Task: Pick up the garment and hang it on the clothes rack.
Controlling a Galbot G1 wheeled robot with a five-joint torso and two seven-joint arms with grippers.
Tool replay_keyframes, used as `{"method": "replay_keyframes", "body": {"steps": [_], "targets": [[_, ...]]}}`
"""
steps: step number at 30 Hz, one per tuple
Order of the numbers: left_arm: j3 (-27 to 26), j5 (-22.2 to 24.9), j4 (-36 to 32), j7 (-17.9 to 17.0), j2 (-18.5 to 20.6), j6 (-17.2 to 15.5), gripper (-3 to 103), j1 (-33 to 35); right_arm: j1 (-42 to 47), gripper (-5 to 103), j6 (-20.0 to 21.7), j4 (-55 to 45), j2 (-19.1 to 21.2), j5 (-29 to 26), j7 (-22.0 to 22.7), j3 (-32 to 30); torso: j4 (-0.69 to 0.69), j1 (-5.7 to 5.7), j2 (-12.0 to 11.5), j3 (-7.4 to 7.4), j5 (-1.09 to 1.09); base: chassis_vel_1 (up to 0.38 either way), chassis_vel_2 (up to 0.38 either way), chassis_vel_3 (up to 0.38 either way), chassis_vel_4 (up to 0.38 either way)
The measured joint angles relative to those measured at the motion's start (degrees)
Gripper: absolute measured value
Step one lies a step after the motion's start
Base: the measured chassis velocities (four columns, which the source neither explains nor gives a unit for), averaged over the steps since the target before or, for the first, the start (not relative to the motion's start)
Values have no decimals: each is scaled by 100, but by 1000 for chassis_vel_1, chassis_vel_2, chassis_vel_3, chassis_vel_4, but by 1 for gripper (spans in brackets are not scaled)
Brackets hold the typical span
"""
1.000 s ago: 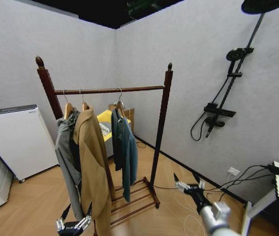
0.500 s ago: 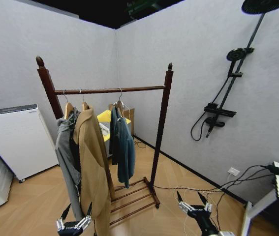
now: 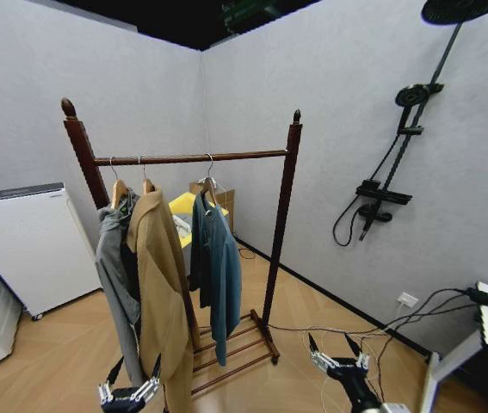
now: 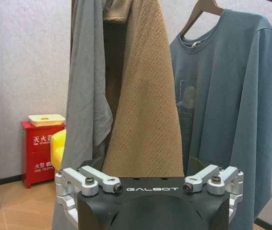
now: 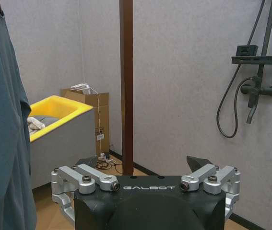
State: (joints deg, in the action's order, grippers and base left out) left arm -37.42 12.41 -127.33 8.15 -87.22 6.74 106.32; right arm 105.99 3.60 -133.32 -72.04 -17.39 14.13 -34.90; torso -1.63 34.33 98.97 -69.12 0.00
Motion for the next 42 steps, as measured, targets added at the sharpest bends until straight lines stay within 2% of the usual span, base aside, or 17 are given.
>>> {"method": "replay_keyframes", "body": {"steps": [42], "targets": [[0, 0, 0, 0, 0, 0, 100, 0, -17, 100, 10, 12, 4, -13, -1, 7, -1, 0, 0, 0, 0, -106, -101, -102, -106]]}}
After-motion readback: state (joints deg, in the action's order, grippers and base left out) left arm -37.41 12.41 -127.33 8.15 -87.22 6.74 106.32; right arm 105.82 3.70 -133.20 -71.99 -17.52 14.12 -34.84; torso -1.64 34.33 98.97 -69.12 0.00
